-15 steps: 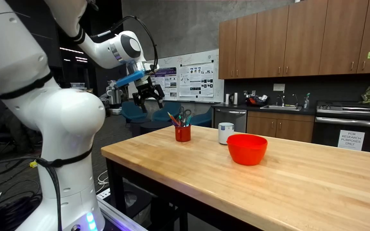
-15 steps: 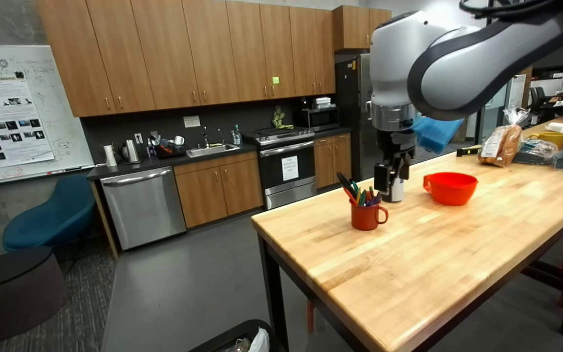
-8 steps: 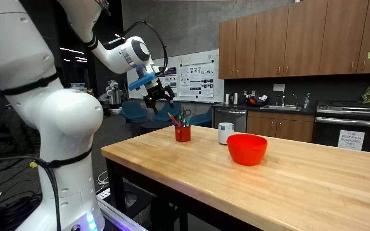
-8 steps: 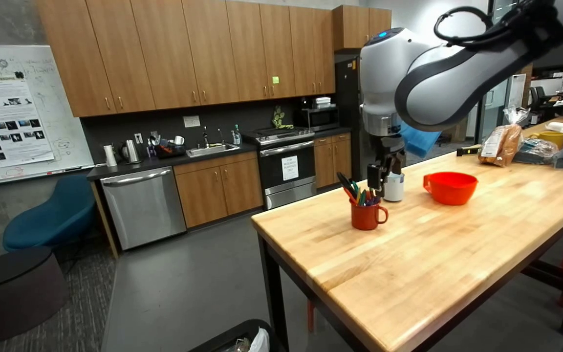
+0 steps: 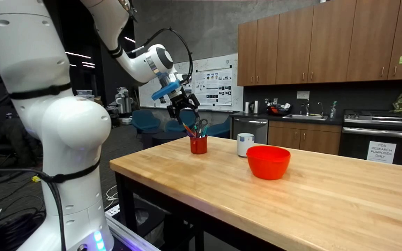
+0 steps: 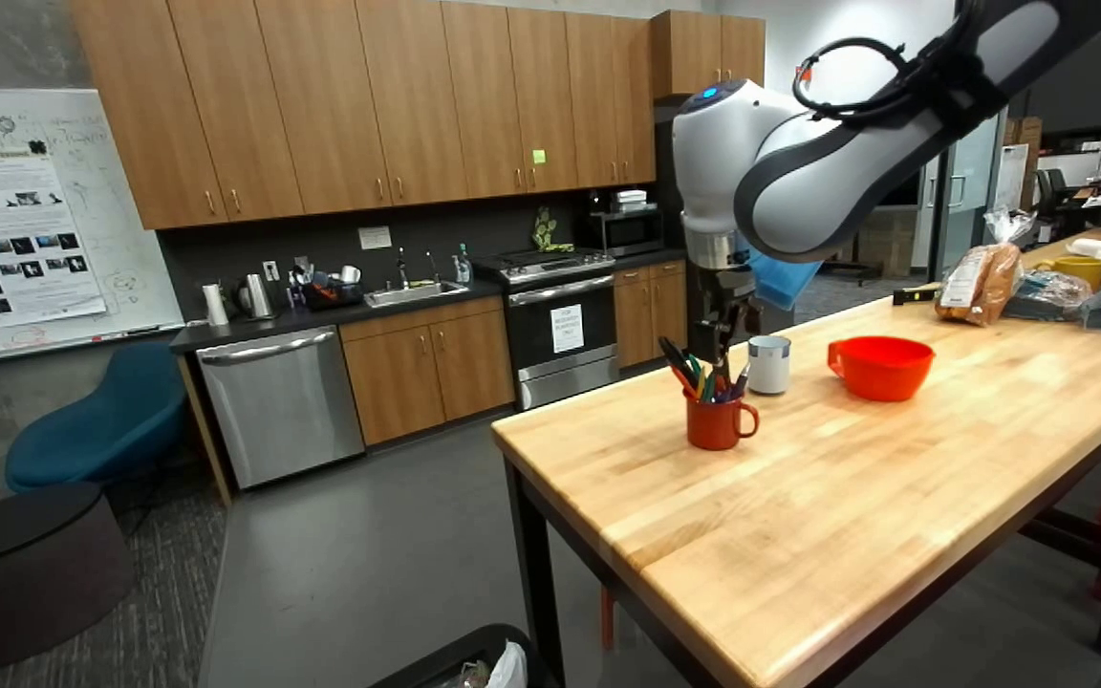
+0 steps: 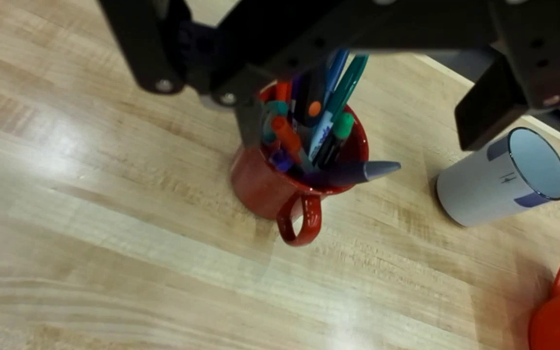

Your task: Remove the scissors from the red cup

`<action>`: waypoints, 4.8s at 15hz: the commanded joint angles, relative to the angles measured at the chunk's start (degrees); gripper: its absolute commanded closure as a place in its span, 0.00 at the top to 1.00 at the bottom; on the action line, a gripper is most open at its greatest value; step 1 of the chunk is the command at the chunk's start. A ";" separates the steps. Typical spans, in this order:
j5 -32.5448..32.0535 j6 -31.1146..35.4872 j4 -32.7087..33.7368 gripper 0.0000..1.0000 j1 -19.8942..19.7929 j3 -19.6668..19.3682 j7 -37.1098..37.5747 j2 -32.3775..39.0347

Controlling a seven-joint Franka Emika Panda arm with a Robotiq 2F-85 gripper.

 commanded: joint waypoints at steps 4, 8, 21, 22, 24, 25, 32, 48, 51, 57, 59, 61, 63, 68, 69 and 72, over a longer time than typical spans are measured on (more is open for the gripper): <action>0.94 -2.43 6.93 1.00 1.56 -0.69 4.52 5.88; 1.94 -4.79 10.01 1.00 2.91 -0.61 7.61 8.10; -5.11 -7.63 17.43 1.00 5.57 -0.82 27.74 14.34; -6.71 -7.87 17.87 1.00 5.74 -0.98 29.51 14.84; -9.61 -8.74 18.73 1.00 6.08 -1.31 32.38 16.01; -10.77 -9.33 19.14 1.00 6.26 -1.49 33.49 16.69; -15.05 -12.18 21.49 1.00 7.53 -3.32 35.88 21.15; -14.85 -13.54 23.52 0.06 9.02 -5.19 35.75 22.47; -14.35 -13.63 22.59 0.06 9.08 -5.11 35.55 21.67; -12.66 -13.89 20.62 0.06 9.07 -4.81 33.72 18.63; -12.30 -13.93 19.79 0.06 9.07 -4.70 33.08 17.35; -11.54 -13.97 18.72 0.06 8.95 -4.58 31.44 15.57; -10.44 -13.81 17.57 0.06 8.80 -4.44 29.89 13.75; -8.68 -13.09 15.59 0.06 8.44 -4.12 27.58 9.27; -7.87 -12.83 15.43 0.06 8.38 -4.06 26.84 8.43; -6.25 -12.86 15.27 0.06 8.23 -3.73 25.00 6.57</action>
